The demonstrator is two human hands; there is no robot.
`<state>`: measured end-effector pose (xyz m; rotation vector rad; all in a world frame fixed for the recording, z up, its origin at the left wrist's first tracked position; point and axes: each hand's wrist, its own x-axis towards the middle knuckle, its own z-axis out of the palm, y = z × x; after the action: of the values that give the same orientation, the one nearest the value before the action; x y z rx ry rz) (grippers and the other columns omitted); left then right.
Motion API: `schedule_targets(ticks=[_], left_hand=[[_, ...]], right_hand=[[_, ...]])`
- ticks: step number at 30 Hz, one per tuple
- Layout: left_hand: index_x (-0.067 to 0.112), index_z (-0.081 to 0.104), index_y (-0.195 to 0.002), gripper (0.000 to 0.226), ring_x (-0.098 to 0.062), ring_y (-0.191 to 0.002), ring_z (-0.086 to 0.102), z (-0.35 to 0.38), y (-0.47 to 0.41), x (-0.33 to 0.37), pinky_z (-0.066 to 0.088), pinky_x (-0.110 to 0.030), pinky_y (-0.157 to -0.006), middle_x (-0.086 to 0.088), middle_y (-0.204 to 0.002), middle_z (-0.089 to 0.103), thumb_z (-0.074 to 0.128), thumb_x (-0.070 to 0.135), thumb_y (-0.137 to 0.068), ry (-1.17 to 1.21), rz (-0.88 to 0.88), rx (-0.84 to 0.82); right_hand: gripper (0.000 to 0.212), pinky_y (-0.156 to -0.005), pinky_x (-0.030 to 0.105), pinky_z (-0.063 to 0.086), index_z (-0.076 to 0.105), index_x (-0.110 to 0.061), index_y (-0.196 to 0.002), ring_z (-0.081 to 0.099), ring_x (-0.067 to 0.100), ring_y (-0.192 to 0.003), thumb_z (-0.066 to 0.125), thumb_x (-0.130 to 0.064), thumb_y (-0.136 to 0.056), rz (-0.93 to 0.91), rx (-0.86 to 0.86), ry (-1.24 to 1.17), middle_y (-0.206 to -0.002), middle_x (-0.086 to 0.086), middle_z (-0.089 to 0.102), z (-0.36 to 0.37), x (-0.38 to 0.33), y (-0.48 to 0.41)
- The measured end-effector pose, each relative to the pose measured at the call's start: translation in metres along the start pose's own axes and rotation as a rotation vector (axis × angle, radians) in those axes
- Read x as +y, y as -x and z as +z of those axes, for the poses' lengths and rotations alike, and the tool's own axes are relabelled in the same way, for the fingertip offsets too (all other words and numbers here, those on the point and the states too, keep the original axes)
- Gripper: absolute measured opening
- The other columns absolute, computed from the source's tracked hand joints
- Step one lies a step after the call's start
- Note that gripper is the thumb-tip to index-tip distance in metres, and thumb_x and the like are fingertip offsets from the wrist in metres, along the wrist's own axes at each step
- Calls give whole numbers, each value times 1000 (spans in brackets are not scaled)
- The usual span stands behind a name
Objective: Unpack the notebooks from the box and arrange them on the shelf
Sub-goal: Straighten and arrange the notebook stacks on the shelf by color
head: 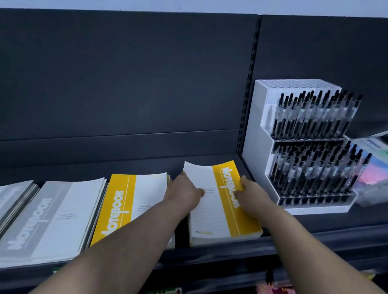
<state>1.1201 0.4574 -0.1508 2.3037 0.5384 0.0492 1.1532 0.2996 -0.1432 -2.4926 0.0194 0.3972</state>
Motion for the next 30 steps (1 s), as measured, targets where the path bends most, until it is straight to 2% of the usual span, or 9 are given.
schedule_targets(ticks=[3,5,8,11,15,19,24,27,30], left_hand=[[11,55,-124,41,-27,-113,59,1,4,2,42,-28,-79,-5,-125,62,67,29,-89,-59,-22,8],[10,56,-120,36,-27,-110,61,4,7,4,42,-27,-75,-7,-123,63,65,28,-90,-96,-23,23],[5,49,-125,42,-27,-112,60,6,12,8,39,-27,-74,-11,-124,61,63,25,-92,-151,-30,61],[1,41,-133,52,-27,-116,58,4,13,11,37,-27,-74,-12,-128,58,63,23,-92,-162,-39,66],[4,57,-115,26,-27,-107,61,1,11,14,43,-28,-70,-11,-119,63,59,16,-92,-206,-26,-13],[9,61,-112,25,-26,-102,63,-2,12,9,53,-30,-77,-8,-115,66,60,16,-88,-165,5,-60],[15,49,-129,49,-24,-112,59,-4,15,5,50,-30,-85,-3,-125,60,66,29,-86,-105,44,-114],[14,47,-129,47,-23,-116,56,-7,16,3,49,-31,-89,-3,-127,57,66,26,-88,-28,40,-123],[12,53,-125,42,-24,-114,58,-11,18,-2,50,-37,-97,-4,-126,60,68,20,-87,120,18,-163]], right_hand=[[52,-97,39,42,28,-7,-148,46,36,-125,41,-25,-101,-11,52,94,-139,15,48,1,4,3],[38,-91,38,41,47,-6,-130,50,37,-118,43,-29,-99,-35,98,183,-127,17,57,4,8,2],[31,-76,33,42,53,-7,-118,54,35,-110,45,-29,-99,-46,104,177,-116,16,61,6,11,1],[29,-70,32,39,53,-3,-116,57,34,-106,45,-27,-99,-59,143,154,-115,17,61,9,9,0],[32,-72,35,43,46,-3,-127,57,35,-110,45,-19,-99,-86,170,252,-122,19,59,15,6,2],[57,-84,37,46,19,-2,-149,51,34,-120,40,-24,-101,-114,133,270,-134,20,49,18,5,8],[50,-87,36,43,31,-9,-142,51,33,-118,43,-32,-99,-197,72,200,-131,17,49,9,8,19],[49,-95,37,42,34,-11,-141,48,32,-122,45,-32,-99,-216,56,194,-135,16,46,6,11,24],[55,-97,37,40,28,-15,-147,45,31,-126,46,-34,-99,-222,61,170,-141,14,42,5,14,27]])
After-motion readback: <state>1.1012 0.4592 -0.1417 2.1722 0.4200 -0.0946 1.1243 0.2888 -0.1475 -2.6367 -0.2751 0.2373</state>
